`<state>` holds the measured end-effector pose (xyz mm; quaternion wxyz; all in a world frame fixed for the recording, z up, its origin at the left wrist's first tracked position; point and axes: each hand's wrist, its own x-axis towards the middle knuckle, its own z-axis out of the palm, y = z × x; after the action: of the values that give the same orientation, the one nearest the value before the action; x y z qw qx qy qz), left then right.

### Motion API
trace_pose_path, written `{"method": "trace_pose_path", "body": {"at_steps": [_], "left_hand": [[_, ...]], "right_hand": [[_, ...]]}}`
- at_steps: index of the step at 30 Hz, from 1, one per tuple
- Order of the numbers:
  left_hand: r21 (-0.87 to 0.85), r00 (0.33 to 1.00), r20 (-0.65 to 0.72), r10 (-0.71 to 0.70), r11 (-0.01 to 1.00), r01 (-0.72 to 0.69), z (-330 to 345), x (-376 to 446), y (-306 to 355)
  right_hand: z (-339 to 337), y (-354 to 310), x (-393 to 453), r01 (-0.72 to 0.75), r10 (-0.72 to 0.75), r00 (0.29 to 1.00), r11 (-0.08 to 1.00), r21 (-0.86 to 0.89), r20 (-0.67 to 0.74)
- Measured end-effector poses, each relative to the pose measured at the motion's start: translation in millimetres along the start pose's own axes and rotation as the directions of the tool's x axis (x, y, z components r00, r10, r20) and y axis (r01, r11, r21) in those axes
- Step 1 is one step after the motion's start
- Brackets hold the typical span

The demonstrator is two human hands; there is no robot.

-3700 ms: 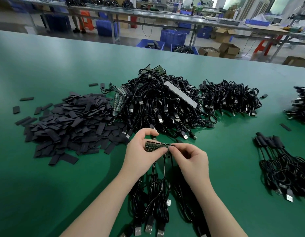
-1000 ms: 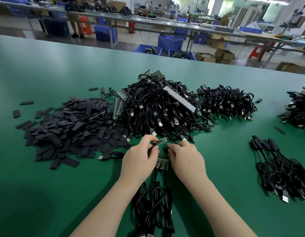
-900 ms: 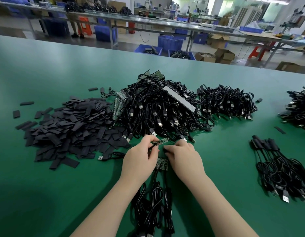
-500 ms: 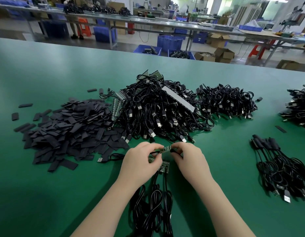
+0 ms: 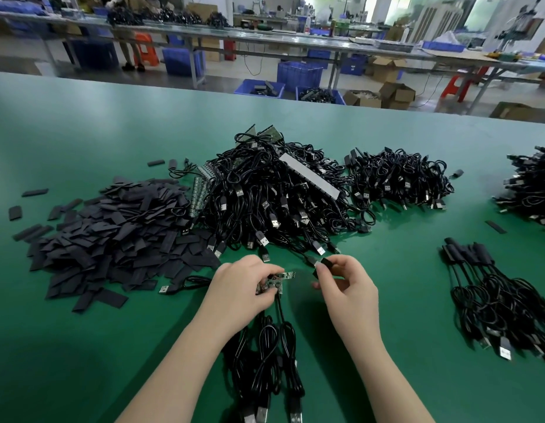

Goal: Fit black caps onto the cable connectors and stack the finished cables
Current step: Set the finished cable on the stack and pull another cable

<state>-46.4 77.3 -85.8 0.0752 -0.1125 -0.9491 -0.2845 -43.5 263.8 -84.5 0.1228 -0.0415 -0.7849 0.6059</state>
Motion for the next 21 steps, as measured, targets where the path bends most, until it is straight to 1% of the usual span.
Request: {"method": "trace_pose_path", "body": {"at_steps": [4, 6, 8, 10, 14, 17, 21], "left_hand": [[-0.004, 0.999, -0.034, -0.040, 0.999, 0.040, -1, -1, -3], [-0.060, 0.996, -0.080, -0.030, 0.998, 0.026, -1, -3, -1], [-0.151, 0.988, -0.155, -0.026, 0.989, 0.003, -3, -4, 5], [-0.191, 0.978, -0.207, -0.012, 0.981, -0.029, -2, -5, 10], [-0.221, 0.975, -0.222, 0.018, 0.973, -0.068, 1, -8, 15], [-0.212, 0.971, -0.238, 0.036, 0.973, -0.089, 3, -8, 18], [-0.249, 0.971, -0.239, 0.025, 0.965, -0.086, 3, -10, 21]], "right_hand": [[-1, -3, 0, -0.047, 0.051, 0.998, 0.993, 0.106, -0.031], [-2, -3, 0, -0.042, 0.045, 0.999, 0.992, 0.120, -0.020], [-2, -3, -1, -0.046, 0.046, 0.999, 0.990, 0.136, 0.004], [0, -2, -1, -0.059, 0.056, 0.998, 0.986, 0.155, 0.023], [4, -1, -4, -0.061, 0.052, 0.997, 0.979, 0.194, 0.053], [8, -1, -5, -0.056, 0.036, 0.995, 0.975, 0.215, 0.097], [12, 1, -7, -0.081, 0.040, 0.988, 0.959, 0.273, 0.152]]}}
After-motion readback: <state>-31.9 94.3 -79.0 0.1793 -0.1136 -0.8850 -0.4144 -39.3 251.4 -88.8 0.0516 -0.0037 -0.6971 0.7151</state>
